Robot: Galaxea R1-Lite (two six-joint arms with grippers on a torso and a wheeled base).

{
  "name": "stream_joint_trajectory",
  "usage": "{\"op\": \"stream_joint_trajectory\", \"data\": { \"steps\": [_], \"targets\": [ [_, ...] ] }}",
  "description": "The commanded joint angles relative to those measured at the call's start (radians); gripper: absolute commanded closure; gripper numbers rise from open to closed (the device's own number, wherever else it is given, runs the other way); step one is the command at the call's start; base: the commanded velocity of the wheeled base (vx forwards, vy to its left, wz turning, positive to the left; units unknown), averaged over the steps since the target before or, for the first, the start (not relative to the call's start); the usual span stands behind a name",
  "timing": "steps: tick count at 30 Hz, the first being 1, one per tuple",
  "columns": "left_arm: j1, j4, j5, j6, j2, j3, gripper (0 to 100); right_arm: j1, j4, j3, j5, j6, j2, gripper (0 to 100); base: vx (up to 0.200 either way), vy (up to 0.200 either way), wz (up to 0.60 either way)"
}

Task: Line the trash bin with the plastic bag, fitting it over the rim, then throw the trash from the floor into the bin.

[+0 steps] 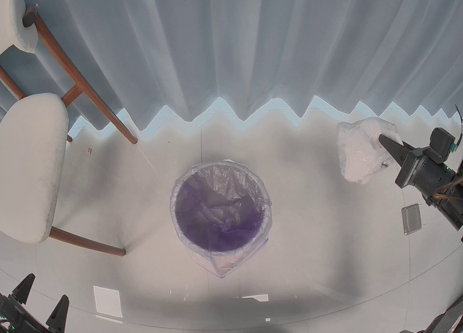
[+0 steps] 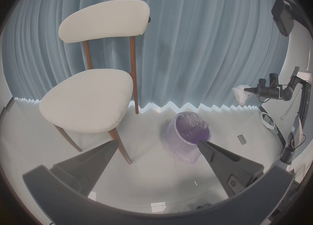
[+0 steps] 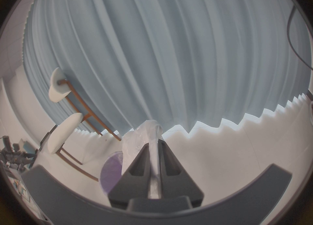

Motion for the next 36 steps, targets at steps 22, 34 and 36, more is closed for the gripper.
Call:
{"op": "stream_joint_trajectory", "data": {
  "steps": [22,34,36],
  "targets": [
    [0.119,0.013,-0.091,0.124,-0.106,0.021,0,0.312,-0.010,0.065,0.016,-0.133,0.136,100,0.000,0.000,0.00],
    [0.119,0.024,0.001,0.068,-0.106,0.021,0,0.381,-0.045,0.050,0.036,-0.231,0.285,100,0.000,0.000,0.00],
    [0.119,0.025,0.001,0.070,-0.106,0.021,0,0.381,-0.051,0.039,0.037,-0.231,0.308,100,0.000,0.000,0.00]
  ]
}}
